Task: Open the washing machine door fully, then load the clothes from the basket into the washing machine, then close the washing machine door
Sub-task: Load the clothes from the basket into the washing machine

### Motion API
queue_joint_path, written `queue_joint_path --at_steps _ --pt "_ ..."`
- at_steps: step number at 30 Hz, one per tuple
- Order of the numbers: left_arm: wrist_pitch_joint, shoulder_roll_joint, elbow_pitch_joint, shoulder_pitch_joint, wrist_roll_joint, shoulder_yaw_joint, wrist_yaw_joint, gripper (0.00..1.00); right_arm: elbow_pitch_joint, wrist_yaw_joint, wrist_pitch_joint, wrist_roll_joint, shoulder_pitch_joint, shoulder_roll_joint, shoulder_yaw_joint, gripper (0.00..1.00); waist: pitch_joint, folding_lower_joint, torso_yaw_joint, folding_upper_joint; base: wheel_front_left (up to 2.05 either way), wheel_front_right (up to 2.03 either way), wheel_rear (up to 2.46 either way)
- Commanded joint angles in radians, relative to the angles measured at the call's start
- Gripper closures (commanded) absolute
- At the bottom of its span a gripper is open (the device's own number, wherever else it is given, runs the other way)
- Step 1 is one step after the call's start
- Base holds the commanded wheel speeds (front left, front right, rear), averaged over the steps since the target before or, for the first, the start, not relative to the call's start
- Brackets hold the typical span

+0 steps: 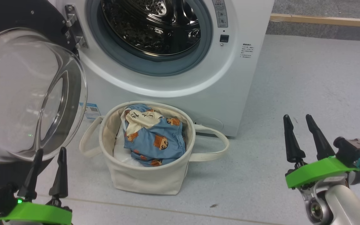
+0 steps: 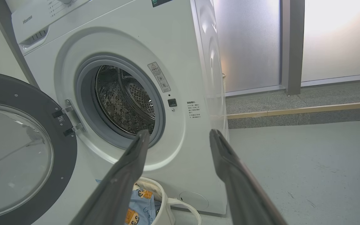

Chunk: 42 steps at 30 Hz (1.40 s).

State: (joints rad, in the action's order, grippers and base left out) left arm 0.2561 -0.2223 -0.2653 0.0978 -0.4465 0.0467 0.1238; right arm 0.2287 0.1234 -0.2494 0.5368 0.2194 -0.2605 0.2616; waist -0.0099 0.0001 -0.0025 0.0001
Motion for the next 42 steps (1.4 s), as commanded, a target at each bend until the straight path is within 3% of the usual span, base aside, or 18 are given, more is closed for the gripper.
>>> queue_joint_path --at_steps 1,24,42 --pt "0.006 -0.033 0.028 0.026 -0.006 0.037 0.004 0.00 -0.030 0.007 -0.012 -0.008 0.008 -0.005 0.005 0.00 0.002 0.0000 0.004 -0.0001 0.31 -0.41 0.10" --pt "0.006 -0.038 0.033 0.029 0.004 0.029 0.004 0.00 -0.031 0.007 -0.012 -0.010 0.007 0.001 0.005 0.00 0.005 0.0000 0.034 -0.0001 1.37 -1.60 0.23" --pt "0.004 -0.012 -0.021 0.068 0.037 -0.041 -0.012 0.00 -0.013 0.007 -0.012 -0.008 0.012 0.003 0.010 0.00 0.013 0.0000 0.044 -0.0001 0.21 -0.21 0.00"
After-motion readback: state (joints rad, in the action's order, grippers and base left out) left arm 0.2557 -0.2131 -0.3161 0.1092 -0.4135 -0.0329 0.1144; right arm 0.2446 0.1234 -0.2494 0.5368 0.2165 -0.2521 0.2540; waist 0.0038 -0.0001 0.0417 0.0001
